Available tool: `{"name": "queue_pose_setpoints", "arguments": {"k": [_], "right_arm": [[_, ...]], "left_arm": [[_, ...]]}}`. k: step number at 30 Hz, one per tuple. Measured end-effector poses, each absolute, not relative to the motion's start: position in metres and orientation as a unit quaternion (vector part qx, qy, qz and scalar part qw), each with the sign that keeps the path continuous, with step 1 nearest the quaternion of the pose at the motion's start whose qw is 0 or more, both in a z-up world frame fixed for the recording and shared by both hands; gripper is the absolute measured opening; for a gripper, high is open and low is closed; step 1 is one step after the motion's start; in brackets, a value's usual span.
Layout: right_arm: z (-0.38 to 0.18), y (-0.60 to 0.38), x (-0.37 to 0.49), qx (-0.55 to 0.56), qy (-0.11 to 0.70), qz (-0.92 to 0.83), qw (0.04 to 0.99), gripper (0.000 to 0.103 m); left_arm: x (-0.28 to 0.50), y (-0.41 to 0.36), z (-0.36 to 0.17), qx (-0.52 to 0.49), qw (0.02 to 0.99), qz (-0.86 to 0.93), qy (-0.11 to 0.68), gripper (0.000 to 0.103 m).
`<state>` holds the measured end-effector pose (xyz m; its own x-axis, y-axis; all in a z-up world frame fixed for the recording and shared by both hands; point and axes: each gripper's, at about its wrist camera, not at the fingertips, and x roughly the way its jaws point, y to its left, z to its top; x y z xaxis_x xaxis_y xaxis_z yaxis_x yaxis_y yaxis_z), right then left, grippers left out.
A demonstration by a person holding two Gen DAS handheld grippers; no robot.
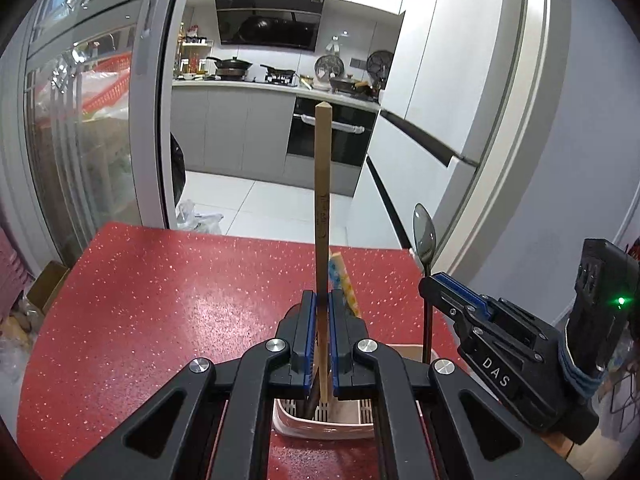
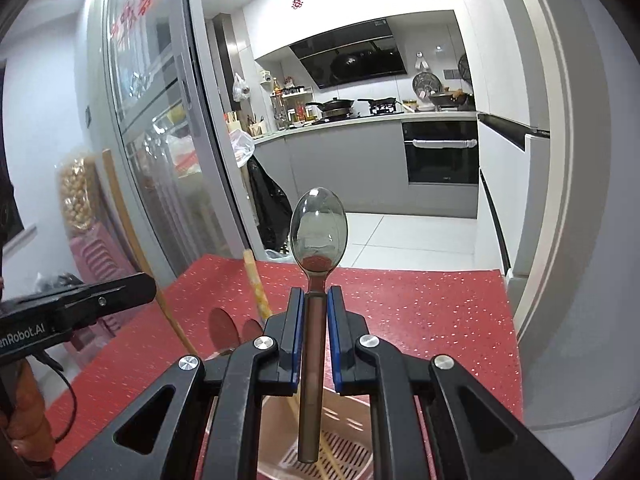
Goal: Organize utensils
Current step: 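Lift and carry the spoon with the right tool while the left carries the chopstick to the holder, then lower the spoon into the holder and open the right tool while the left releases the chopstick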
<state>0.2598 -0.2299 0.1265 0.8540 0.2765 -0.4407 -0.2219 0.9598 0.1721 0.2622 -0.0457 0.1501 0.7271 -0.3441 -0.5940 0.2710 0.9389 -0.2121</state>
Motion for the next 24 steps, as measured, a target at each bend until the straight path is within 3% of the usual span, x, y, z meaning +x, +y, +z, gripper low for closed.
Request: {"name": "queue_pose_setpoints", "arguments": {"k": [24], "right_arm": [[0.077, -0.217, 0.254, 0.002, 0.287, 0.14, 0.948, 0.013]], "left_arm": [[0.26, -0.058, 0.09, -0.012, 0.911, -0.125, 0.393, 0.032]]}}
